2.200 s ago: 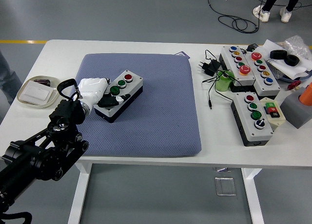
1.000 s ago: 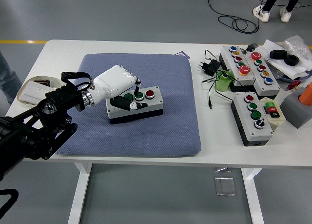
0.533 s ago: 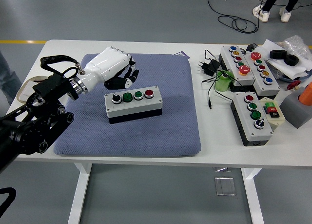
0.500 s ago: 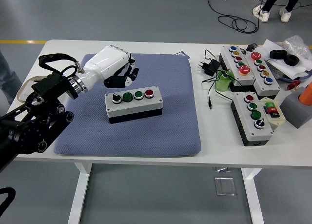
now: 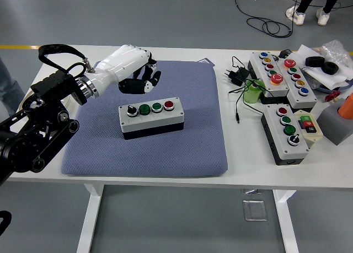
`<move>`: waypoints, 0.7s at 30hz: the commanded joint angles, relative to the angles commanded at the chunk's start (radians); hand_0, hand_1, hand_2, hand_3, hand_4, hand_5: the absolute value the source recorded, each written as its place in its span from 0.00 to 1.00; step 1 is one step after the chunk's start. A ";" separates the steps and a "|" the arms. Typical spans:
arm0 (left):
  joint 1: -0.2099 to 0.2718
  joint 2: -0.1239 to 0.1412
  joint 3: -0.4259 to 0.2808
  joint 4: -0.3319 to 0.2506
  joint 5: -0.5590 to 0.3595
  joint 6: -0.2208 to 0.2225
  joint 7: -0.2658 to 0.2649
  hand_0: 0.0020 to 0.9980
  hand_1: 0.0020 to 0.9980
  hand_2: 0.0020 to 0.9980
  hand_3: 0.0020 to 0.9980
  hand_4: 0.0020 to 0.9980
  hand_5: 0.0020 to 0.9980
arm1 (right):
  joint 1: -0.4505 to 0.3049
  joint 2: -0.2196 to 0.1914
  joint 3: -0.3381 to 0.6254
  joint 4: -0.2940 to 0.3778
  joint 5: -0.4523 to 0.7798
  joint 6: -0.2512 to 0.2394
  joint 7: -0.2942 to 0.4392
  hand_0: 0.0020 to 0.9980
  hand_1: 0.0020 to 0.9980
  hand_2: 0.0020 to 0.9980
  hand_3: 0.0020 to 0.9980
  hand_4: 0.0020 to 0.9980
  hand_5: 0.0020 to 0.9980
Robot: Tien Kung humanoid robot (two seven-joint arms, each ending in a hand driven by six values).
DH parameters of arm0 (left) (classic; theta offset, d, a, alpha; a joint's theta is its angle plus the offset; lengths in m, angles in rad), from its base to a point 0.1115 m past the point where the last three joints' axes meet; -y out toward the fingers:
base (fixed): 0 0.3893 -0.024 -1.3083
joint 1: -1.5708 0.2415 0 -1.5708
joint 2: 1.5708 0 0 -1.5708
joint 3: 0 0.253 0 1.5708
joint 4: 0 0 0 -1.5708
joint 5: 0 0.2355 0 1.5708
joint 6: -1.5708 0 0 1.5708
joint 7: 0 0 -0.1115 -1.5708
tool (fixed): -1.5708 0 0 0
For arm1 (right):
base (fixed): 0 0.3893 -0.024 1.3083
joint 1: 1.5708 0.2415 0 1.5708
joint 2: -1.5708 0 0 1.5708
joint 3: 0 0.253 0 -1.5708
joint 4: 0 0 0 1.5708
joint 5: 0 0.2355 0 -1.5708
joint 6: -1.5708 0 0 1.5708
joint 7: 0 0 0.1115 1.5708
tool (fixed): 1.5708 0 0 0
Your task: Pick up the button,place it on the desk,press the button,press the button
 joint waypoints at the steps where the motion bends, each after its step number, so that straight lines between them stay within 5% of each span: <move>1: 0.001 0.000 0.000 0.000 -0.004 -0.009 0.002 0.44 0.47 0.65 0.94 0.79 0.34 | 0.000 0.000 -0.001 0.000 0.001 0.000 0.000 0.66 0.64 0.67 0.58 0.38 0.24; 4: 0.003 0.003 -0.001 -0.002 -0.012 -0.047 0.007 0.44 0.47 0.65 0.94 0.79 0.34 | -0.001 0.000 0.000 0.000 0.001 0.000 0.000 0.66 0.64 0.67 0.58 0.38 0.24; 5: 0.003 0.003 -0.001 -0.003 -0.013 -0.051 0.007 0.53 0.64 0.81 0.97 0.94 0.62 | -0.001 0.000 0.000 0.000 0.001 0.000 0.000 0.66 0.64 0.67 0.58 0.38 0.24; 10: 0.013 0.008 -0.002 -0.015 -0.041 -0.104 0.014 0.53 0.64 0.81 0.97 0.94 0.62 | -0.003 0.000 0.002 0.000 -0.001 0.000 0.000 0.66 0.64 0.67 0.58 0.38 0.24; 11: 0.014 0.008 -0.002 -0.017 -0.046 -0.113 0.018 0.75 0.82 0.95 1.00 1.00 0.88 | -0.003 0.000 0.002 0.000 -0.001 0.000 -0.001 0.66 0.64 0.67 0.58 0.38 0.24; 16: 0.016 0.010 -0.003 -0.020 -0.079 -0.141 0.039 0.75 0.82 0.95 1.00 1.00 0.88 | -0.007 0.000 0.004 0.000 -0.004 0.000 -0.001 0.66 0.64 0.67 0.58 0.38 0.24; 18: 0.017 0.013 -0.007 -0.026 -0.086 -0.163 0.047 0.79 0.86 0.98 1.00 1.00 0.97 | -0.007 0.000 0.004 0.000 -0.004 0.000 -0.001 0.66 0.64 0.67 0.58 0.38 0.23; 21: 0.016 0.023 -0.018 -0.052 -0.040 -0.242 0.072 0.79 0.86 0.98 1.00 1.00 0.97 | -0.009 0.000 0.004 0.000 -0.002 -0.001 -0.001 0.66 0.64 0.67 0.58 0.38 0.23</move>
